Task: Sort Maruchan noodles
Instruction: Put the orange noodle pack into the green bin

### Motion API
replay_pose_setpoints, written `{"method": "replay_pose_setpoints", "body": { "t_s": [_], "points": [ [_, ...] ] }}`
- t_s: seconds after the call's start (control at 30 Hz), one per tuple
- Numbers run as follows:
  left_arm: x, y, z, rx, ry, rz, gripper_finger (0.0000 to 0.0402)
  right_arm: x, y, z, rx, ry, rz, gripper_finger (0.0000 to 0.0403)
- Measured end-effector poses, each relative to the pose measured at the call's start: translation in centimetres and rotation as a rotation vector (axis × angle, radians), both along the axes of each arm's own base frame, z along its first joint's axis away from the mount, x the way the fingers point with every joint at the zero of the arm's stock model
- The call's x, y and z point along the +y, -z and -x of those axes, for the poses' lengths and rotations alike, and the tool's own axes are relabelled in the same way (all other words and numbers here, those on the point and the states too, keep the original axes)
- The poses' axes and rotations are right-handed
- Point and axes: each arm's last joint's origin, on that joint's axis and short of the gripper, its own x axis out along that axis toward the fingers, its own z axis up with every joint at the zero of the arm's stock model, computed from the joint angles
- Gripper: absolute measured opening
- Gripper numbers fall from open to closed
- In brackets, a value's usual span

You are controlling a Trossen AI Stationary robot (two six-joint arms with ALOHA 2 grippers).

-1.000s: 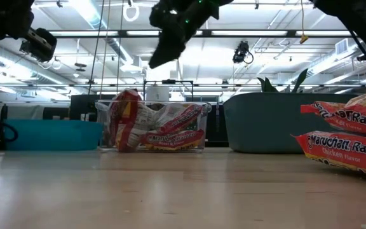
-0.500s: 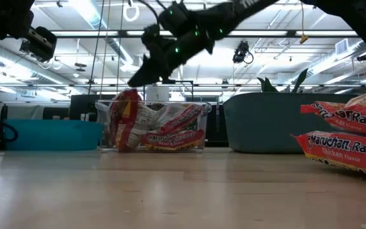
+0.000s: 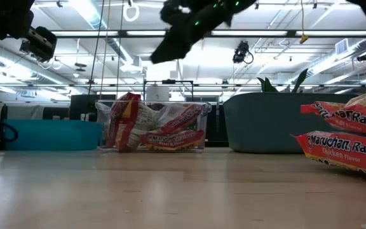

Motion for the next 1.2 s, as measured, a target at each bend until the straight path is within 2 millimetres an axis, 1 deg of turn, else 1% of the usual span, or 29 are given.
{"method": "replay_pose_setpoints", "body": {
  "t_s": [0.1,0.17,0.27,0.37,0.47,0.57,0.7,0.8,0.9,0.97,1.07,1.2],
  "points": [
    [0.0,0.0,0.0,0.0,-0.001,-0.003,0.0023,1.5,-1.6,1.8,0.06,-0.012,-0.031,0.0159],
    [0.0,0.0,0.0,-0.007,-0.006,-0.024,0.0023,2.6,-2.2,2.7,0.105,-0.024,-0.053,0.0159],
    [0.0,0.0,0.0,-0.018,-0.014,-0.055,0.0023,4.3,-1.9,3.3,0.187,-0.045,-0.091,0.0159],
    [0.0,0.0,0.0,-0.018,-0.014,-0.054,0.0023,6.7,-1.8,3.8,0.263,-0.094,-0.143,0.0159],
    [0.0,0.0,0.0,-0.019,-0.015,-0.057,0.0023,10.0,-0.5,4.5,0.382,-0.165,-0.207,0.0159],
    [0.0,0.0,0.0,-0.018,-0.014,-0.054,0.0023,13.5,1.0,5.5,0.522,-0.18,-0.234,0.0159],
    [0.0,0.0,0.0,-0.02,-0.015,-0.057,0.0023,18.2,3.3,6.9,0.64,-0.194,-0.237,0.0159],
    [0.0,-0.2,0.1,-0.055,-0.03,-0.088,0.0023,20.9,4.9,8.1,0.686,-0.175,-0.231,0.0159],
    [0.1,-0.7,0.2,-0.127,-0.059,-0.154,0.0023,22.5,6.9,9.4,0.742,-0.121,-0.192,0.016],
    [0.1,-0.9,0.2,-0.168,-0.081,-0.208,0.0023,23.1,7.8,9.9,0.753,-0.078,-0.17,0.0162],
    [0.1,-1.0,0.3,-0.209,-0.109,-0.283,0.0023,23.2,8.9,10.6,0.791,-0.034,-0.17,0.0166],
    [0.2,-1.1,0.3,-0.241,-0.136,-0.352,0.0023,23.1,9.8,11.0,0.818,0.001,-0.196,0.0169]
  ]
}}
